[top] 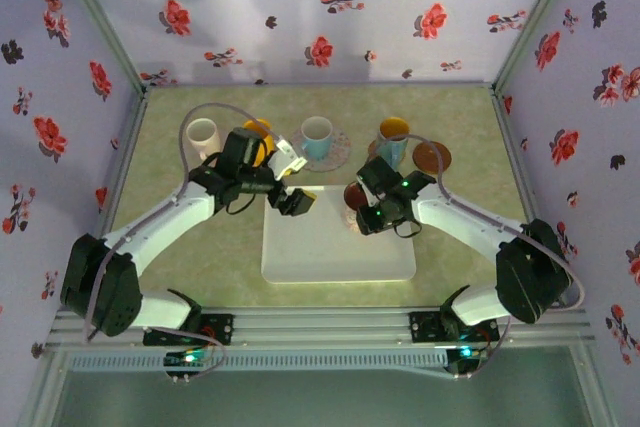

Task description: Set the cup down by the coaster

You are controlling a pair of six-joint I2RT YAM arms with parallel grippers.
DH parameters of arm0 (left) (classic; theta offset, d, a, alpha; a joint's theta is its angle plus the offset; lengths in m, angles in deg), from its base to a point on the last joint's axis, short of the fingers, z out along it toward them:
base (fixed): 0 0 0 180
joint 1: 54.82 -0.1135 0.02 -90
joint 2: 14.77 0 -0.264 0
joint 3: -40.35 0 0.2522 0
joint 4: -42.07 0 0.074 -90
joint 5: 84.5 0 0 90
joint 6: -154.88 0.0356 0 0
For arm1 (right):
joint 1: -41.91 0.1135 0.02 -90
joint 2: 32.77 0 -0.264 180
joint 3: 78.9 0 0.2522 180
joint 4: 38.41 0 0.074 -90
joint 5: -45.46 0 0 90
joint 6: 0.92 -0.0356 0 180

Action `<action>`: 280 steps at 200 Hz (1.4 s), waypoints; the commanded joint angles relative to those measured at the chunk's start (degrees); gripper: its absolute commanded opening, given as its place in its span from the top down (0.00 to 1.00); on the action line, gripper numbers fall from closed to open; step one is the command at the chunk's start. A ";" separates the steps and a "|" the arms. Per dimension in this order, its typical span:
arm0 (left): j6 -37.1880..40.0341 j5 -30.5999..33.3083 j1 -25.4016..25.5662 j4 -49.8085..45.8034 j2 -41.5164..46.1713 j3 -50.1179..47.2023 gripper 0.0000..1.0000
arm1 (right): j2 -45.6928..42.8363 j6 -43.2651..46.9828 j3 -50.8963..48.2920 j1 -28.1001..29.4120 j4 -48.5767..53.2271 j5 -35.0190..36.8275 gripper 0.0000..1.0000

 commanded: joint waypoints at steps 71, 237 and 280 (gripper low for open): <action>2.62 -1.58 0.71 -3.26 4.14 -2.70 0.00 | -1.19 -1.28 0.46 1.03 -0.32 2.87 0.74; 5.45 -0.31 1.65 -5.26 10.46 -6.16 0.00 | -11.90 -5.29 3.02 1.12 3.39 4.91 1.00; 5.29 -0.30 2.16 -4.75 11.31 -5.90 0.00 | -15.46 -6.39 3.77 1.10 4.41 5.97 1.00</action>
